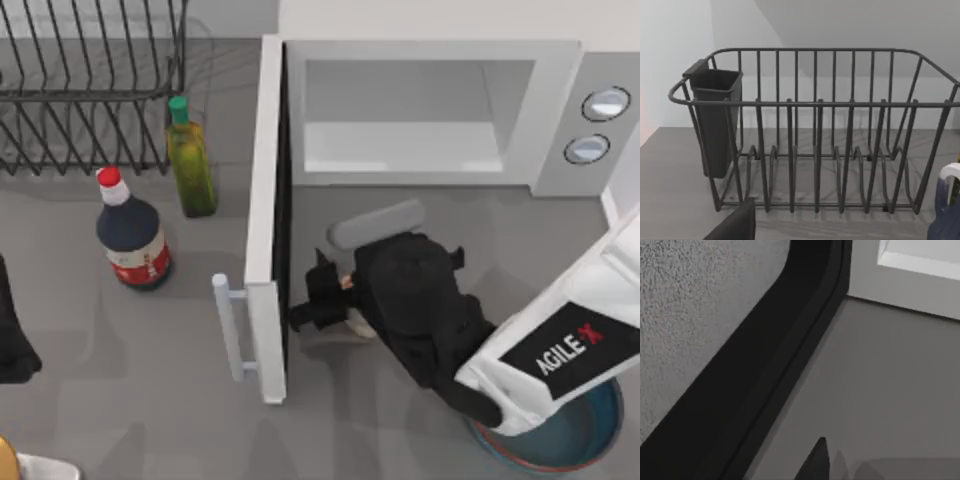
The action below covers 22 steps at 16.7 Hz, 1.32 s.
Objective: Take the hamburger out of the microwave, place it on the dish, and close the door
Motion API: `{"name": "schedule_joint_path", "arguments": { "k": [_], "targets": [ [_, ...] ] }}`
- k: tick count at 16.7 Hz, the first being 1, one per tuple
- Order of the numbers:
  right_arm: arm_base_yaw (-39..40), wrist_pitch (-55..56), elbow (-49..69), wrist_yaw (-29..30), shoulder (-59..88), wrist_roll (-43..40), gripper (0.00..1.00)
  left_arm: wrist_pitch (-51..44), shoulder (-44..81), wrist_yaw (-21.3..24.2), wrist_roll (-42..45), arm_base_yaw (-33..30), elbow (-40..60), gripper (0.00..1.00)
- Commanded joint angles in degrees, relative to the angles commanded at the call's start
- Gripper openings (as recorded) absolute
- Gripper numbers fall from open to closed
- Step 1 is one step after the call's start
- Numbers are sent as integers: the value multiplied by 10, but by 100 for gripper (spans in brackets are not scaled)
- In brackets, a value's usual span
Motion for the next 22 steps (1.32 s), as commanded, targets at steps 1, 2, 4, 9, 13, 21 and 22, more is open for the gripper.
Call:
{"name": "schedule_joint_path", "arguments": {
  "k": [1,2,4,9,13,21,22],
  "targets": [
    [0,-1,1,0,-1,0,0,0,0,0,0,0,0,100],
    [0,-4,4,0,-7,0,0,0,0,0,0,0,0,100],
    [0,-24,10,0,-26,0,0,0,0,0,0,0,0,100],
    [0,-115,27,-1,-101,0,0,0,0,0,0,0,0,100],
    [0,-194,39,-2,-160,0,0,0,0,0,0,0,0,100],
    [-1,-236,42,-3,-190,1,0,0,0,0,0,0,0,100],
    [-1,-236,42,-3,-190,1,0,0,0,0,0,0,0,100]
  ]
}}
